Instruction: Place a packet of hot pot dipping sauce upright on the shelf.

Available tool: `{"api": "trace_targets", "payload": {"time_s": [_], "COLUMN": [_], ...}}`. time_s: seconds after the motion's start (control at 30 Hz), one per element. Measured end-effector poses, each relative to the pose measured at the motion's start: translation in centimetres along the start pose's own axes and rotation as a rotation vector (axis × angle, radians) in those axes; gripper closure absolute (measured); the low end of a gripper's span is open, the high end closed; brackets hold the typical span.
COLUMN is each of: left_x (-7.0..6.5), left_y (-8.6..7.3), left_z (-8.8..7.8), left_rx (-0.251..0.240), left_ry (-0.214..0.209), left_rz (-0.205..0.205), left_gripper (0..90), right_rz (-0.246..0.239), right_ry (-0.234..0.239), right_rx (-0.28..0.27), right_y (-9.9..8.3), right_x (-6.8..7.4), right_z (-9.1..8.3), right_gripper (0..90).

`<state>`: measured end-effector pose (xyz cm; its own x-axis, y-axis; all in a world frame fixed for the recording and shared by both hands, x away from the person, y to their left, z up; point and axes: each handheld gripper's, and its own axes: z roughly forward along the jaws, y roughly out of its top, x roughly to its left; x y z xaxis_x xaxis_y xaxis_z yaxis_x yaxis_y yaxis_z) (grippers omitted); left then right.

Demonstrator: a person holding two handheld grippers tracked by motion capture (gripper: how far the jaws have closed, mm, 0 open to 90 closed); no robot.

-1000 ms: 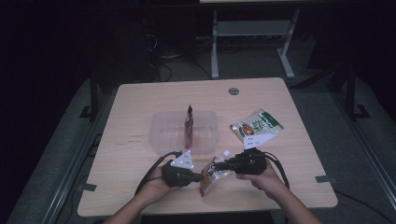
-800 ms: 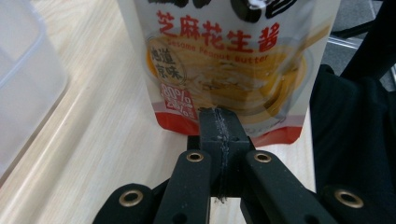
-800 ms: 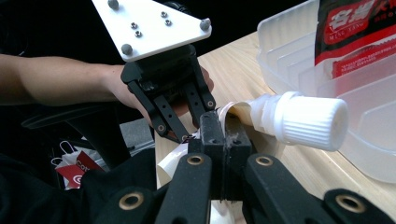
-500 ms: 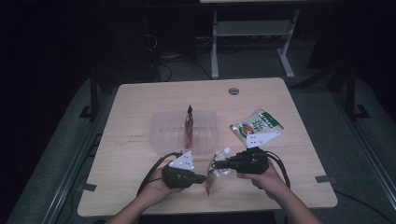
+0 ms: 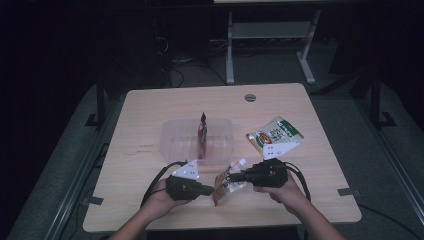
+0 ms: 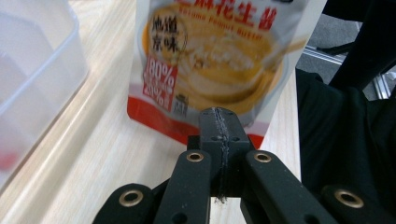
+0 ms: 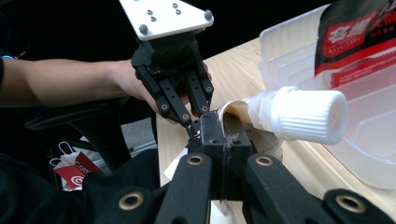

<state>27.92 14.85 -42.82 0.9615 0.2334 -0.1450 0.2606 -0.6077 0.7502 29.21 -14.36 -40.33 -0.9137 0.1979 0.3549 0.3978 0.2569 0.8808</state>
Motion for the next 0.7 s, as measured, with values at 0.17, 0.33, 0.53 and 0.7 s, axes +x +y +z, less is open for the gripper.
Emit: {"api": "trace_targets", "payload": {"time_s": [0.17,0.33,0.53,0.7], "left_x": [0.1,0.1,0.1,0.2], "left_y": [-0.7,-1.9,-3.9,-5.6], "left_z": [-1.1,-2.7,-4.9,-6.6], "left_rx": [0.005,0.022,0.04,0.041], "left_ry": [0.002,0.029,0.085,0.115], "left_rz": [-0.025,-0.051,-0.097,-0.149], "left_gripper": [89.9,89.8,85.0,75.0], "right_rz": [-0.01,-0.02,-0.04,-0.06], "right_ry": [0.012,0.021,0.023,0.019], "right_rx": [-0.007,-0.016,-0.027,-0.019], "right_y": [0.4,1.2,2.3,3.4], "right_x": [0.3,0.6,0.5,0.5], "right_z": [0.0,0.1,0.2,0.6], "right_gripper": [89.6,89.7,89.6,89.6]}}
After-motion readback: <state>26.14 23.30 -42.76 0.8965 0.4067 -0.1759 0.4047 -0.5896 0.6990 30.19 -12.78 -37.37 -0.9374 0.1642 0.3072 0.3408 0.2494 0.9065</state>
